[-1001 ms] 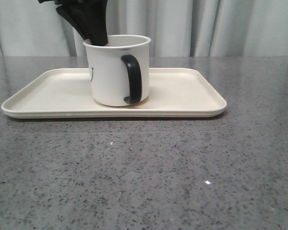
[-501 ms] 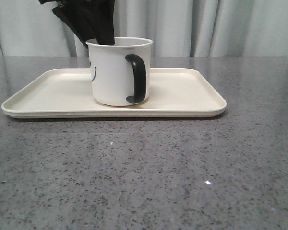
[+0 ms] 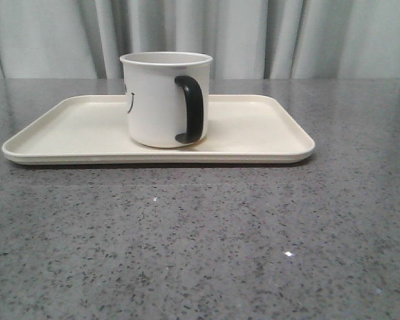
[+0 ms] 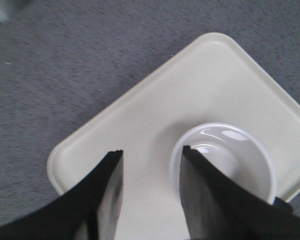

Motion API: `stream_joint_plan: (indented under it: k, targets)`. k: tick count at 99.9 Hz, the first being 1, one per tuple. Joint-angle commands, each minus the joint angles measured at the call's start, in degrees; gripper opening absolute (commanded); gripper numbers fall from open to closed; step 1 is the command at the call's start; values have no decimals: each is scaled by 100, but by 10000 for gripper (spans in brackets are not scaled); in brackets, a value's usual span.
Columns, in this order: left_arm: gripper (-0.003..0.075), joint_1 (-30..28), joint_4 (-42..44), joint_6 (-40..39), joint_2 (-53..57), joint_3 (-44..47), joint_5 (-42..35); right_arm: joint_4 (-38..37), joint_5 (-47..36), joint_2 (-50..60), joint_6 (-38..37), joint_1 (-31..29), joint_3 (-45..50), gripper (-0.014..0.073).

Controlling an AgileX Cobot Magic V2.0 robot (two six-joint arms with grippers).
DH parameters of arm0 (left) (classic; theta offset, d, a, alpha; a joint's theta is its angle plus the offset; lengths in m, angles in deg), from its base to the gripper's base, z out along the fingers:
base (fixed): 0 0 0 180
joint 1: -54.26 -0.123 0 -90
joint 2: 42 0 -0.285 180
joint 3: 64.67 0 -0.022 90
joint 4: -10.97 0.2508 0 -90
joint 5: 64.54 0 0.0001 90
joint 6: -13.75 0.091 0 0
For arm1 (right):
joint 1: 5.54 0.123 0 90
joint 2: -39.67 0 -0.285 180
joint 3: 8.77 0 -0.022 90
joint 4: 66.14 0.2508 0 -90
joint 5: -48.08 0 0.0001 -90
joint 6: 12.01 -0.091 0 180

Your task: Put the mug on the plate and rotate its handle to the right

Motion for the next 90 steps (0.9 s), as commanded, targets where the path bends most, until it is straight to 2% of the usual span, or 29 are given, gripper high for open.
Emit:
stream_joint_plan:
  k: [1, 10, 27, 42, 60, 71, 90]
  targets:
    - [284, -8, 615, -191, 616, -189, 53, 21, -404, 2, 33, -2, -171, 351]
    - [283, -155, 1000, -317, 968, -186, 53, 21, -404, 2, 33, -2, -171, 351]
    - [266, -727, 1049, -343, 1625, -176, 53, 21, -399, 2, 33, -2, -171, 351]
    - [160, -1476, 1055, -343, 2230, 70, 53, 21, -388, 2, 33, -2, -171, 351]
    - [-22, -2415, 1067, -343, 3074, 1245, 53, 21, -382, 2, 33, -2, -171, 351]
    - [-20, -2811, 1078, -321, 3654, 2211, -76, 21, -382, 2, 33, -2, -171, 351]
    - [-20, -2950, 1078, -321, 4321, 3690, -665, 34, -275, -162, 33, 17, -352, 351]
